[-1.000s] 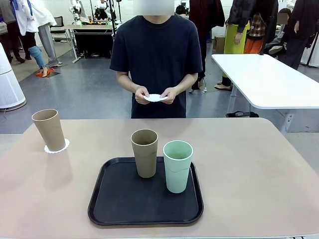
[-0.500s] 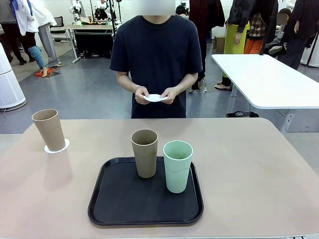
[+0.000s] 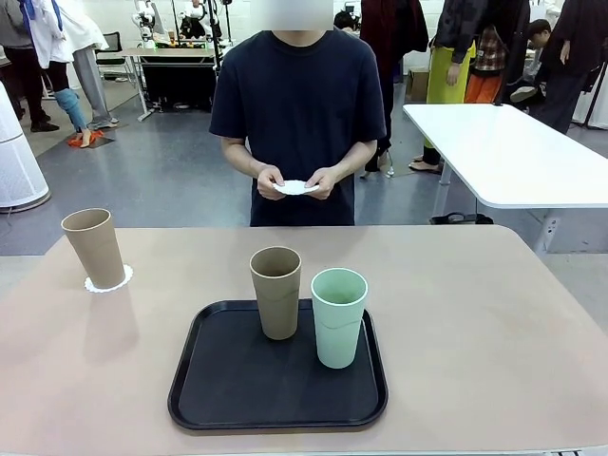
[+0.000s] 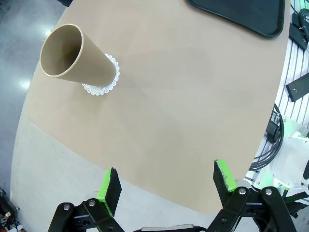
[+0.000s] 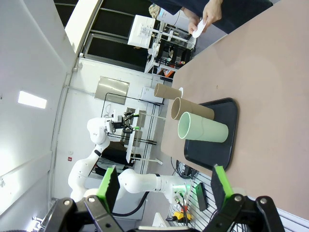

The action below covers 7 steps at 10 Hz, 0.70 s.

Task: Place coasters on the table and set cups on them.
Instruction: Take one Reusable plastic cup from the Flat Tray and place it on a coaster set by the human.

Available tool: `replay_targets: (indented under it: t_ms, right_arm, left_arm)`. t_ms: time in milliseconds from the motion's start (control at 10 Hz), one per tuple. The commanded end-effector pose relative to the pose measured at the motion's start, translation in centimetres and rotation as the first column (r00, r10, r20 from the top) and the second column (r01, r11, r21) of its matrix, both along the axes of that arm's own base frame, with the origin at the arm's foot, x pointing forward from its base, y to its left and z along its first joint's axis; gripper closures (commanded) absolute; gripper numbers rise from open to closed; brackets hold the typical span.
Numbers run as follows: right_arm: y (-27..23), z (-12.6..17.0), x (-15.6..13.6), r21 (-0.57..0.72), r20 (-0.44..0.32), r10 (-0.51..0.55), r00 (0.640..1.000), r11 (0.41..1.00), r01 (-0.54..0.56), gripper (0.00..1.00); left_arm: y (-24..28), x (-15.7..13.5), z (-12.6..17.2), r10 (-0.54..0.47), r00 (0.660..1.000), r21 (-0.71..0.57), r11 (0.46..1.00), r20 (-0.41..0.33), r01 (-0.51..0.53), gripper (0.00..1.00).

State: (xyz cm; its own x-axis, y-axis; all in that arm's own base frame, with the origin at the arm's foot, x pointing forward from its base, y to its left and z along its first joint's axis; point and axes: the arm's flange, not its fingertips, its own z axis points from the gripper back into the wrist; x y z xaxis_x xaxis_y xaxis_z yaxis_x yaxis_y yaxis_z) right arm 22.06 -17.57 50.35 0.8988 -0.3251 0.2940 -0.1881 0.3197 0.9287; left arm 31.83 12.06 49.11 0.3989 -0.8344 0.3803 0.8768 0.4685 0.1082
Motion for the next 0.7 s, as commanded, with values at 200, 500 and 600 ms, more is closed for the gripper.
replay_targets:
  t_ms: [200,500,600]
  right_arm:
    - [0.2,0.0,0.2,0.01,0.003,-0.012,1.0,1.0,0.012,0.0]
    - [0.2,0.0,0.2,0.01,0.003,-0.012,1.0,1.0,0.012,0.0]
    - [0.2,0.0,0.2,0.01,0.003,-0.012,1.0,1.0,0.012,0.0]
  left_arm:
    - [-2.6,3.2,3.0,0.16,0.987,-0.143,0.976,-0.03,-0.162,0.0]
    - [-4.5,1.9,3.0,0.139,0.988,-0.223,0.963,-0.073,-0.152,0.0]
    - [-3.2,1.5,2.6,0.213,0.975,-0.178,0.959,-0.066,-0.222,0.0]
